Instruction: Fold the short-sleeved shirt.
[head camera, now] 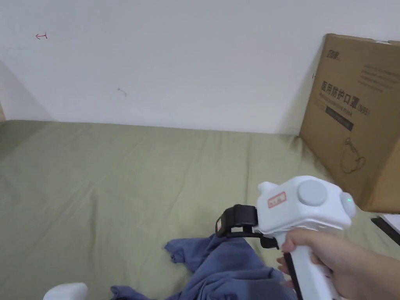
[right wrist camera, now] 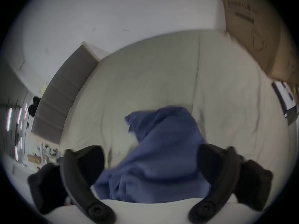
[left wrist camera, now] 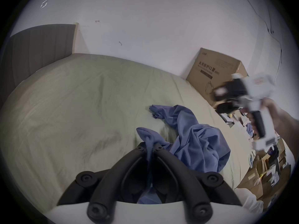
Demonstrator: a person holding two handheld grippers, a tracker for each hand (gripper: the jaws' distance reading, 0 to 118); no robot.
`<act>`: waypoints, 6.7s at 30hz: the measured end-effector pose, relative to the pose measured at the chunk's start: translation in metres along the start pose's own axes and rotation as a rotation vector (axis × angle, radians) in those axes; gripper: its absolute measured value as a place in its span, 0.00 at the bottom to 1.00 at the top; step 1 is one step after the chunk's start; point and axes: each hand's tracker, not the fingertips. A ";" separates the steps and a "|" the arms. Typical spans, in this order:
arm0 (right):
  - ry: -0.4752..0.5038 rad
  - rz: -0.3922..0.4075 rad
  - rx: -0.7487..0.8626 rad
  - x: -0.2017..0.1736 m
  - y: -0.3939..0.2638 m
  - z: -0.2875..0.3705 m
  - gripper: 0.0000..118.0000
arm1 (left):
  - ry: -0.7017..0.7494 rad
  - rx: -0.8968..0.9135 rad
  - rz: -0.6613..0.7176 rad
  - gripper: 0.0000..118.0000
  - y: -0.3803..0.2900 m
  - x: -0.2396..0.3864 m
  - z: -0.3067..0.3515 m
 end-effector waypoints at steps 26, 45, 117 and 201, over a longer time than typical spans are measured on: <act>0.088 0.026 0.251 0.021 -0.036 0.193 0.09 | 0.008 0.154 -0.042 0.03 0.061 0.010 0.097; -0.108 -0.029 0.615 0.005 0.017 0.397 0.09 | 0.020 0.313 -0.225 0.03 0.285 0.079 0.127; -0.040 -0.074 0.635 0.047 -0.276 0.249 0.82 | -0.108 0.099 -0.094 0.85 0.031 0.039 0.117; -0.508 -0.065 -0.108 0.218 0.025 0.001 0.07 | 0.313 -0.350 -0.342 0.00 0.112 -0.061 -0.200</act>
